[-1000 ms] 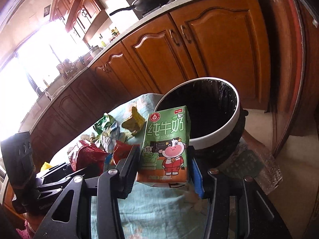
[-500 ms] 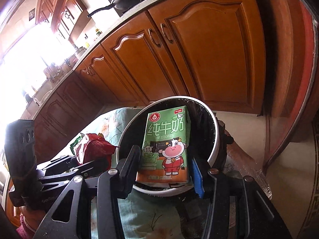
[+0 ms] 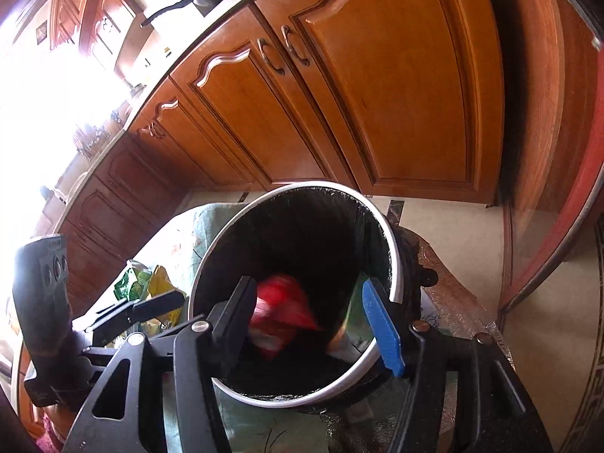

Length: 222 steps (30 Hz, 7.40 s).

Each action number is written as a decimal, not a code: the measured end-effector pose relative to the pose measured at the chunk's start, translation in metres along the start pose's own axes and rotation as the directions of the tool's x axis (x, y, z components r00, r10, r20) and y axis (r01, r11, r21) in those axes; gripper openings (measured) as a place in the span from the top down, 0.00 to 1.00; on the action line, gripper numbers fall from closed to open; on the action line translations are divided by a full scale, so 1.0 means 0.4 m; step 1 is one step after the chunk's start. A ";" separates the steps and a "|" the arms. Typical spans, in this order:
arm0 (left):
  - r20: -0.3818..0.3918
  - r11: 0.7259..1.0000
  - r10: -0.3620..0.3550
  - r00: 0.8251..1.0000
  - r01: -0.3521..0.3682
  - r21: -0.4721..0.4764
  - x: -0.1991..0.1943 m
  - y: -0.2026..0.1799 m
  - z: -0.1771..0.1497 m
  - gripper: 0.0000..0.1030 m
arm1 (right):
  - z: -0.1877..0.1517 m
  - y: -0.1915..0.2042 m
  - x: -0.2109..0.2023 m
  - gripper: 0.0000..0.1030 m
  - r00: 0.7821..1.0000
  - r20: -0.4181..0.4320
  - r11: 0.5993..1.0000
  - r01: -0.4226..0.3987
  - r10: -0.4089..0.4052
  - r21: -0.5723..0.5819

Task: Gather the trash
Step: 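Carry both items over the bin and open both tools to drop them, then grasp the white foam net with the left tool while the right tool grasps a wrapper, then move both tools over the bin and release the foam net and wrapper, then grasp the white sponge block with the left tool while the right tool grasps the juice pouch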

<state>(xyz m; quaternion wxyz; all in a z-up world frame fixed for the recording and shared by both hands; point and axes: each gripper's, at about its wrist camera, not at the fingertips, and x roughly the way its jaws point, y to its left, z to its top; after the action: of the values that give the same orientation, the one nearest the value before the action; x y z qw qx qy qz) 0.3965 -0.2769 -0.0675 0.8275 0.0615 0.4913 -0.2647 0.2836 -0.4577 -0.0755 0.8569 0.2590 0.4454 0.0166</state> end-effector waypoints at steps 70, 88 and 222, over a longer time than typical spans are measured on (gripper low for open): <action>0.313 0.933 -0.015 0.950 0.125 -0.336 -0.576 0.255 -0.665 0.80 | -0.368 0.359 -0.009 0.98 0.989 -0.020 0.980 -0.151 0.149 -0.130; 0.279 0.968 -0.098 0.955 0.156 -0.194 -0.485 0.129 -0.515 0.80 | -0.327 0.211 -0.144 0.98 0.992 0.097 0.994 -0.075 0.083 -0.083; 0.288 0.964 0.074 0.955 0.006 -0.267 -0.557 0.384 -0.621 0.64 | -0.418 0.436 -0.002 0.87 0.928 -0.181 0.916 -0.356 0.325 -0.183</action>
<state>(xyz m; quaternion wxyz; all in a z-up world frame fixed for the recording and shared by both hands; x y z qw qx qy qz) 0.1952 0.0281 -0.0297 0.8968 -0.0814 0.3920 -0.1882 0.1892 -0.2353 -0.0733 0.8283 0.2379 0.4509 0.2323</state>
